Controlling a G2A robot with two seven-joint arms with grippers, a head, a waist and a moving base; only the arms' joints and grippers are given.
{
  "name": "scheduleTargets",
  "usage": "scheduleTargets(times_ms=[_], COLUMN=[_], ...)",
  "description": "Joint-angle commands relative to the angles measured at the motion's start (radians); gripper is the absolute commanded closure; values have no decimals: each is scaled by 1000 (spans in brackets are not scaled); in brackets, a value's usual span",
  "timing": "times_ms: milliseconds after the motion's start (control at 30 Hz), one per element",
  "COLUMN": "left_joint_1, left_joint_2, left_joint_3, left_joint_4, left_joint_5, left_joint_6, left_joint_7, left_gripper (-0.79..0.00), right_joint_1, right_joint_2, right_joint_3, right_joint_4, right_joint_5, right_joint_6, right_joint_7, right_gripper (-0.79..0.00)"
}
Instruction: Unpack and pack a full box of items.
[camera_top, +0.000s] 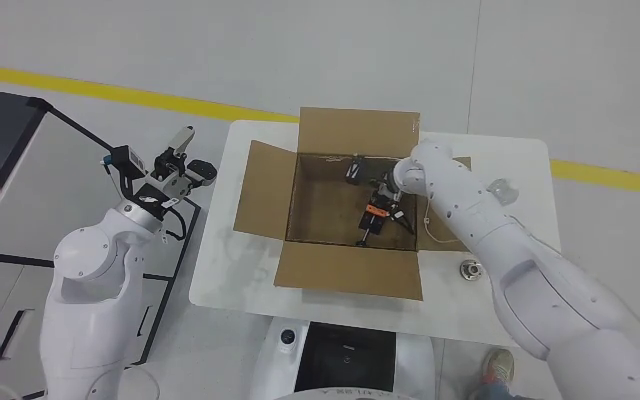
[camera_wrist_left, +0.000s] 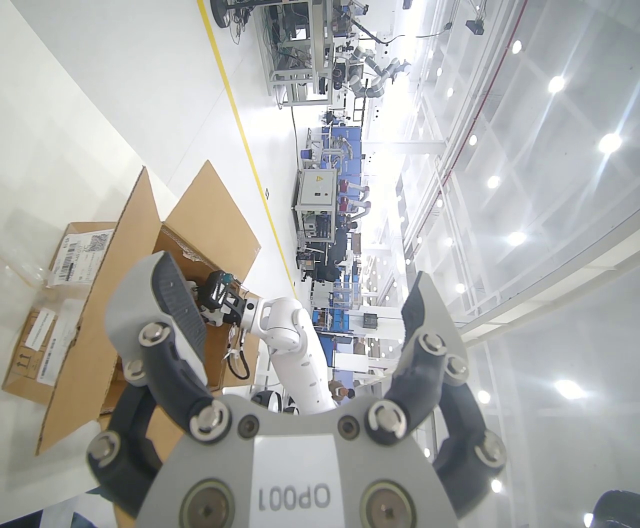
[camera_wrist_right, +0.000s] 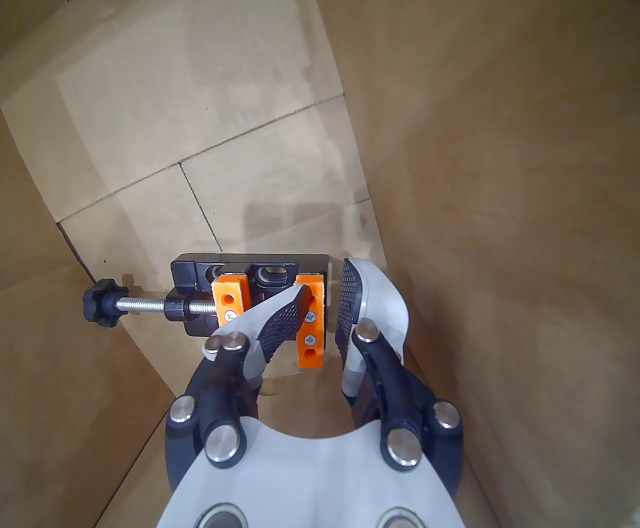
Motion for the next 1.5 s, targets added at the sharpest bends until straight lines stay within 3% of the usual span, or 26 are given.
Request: scheduleTargets(times_ms=[0, 333, 467, 500, 867, 1233, 1467], left_joint_1=[0, 0, 0, 0, 0, 0, 0], left_joint_2=[0, 0, 0, 0, 0, 0, 0], left_joint_3=[0, 0, 0, 0, 0, 0, 0], left_joint_4=[0, 0, 0, 0, 0, 0, 0], left_joint_5=[0, 0, 0, 0, 0, 0, 0], left_joint_6=[0, 0, 0, 0, 0, 0, 0], left_joint_7=[0, 0, 0, 0, 0, 0, 0], left_gripper=[-785, -785, -785, -785, -785, -785, -785], right_joint_1=[4, 27, 35, 37, 46, 53, 42], right_joint_2=[-9, -61, -79, -83, -107, -105, -90], right_joint_3=[-7, -38, -45, -47, -60, -47, -48], right_joint_4=[19, 121, 154, 160, 178, 196, 158], right_joint_5=[-2, 3, 8, 8, -22, -30, -94], right_joint_6=[2, -12, -29, -33, -60, -109, -127], right_joint_7=[-1, -10, -16, -18, -114, -176, -320], right_gripper=[-194, -172, -92, 0, 0, 0, 0])
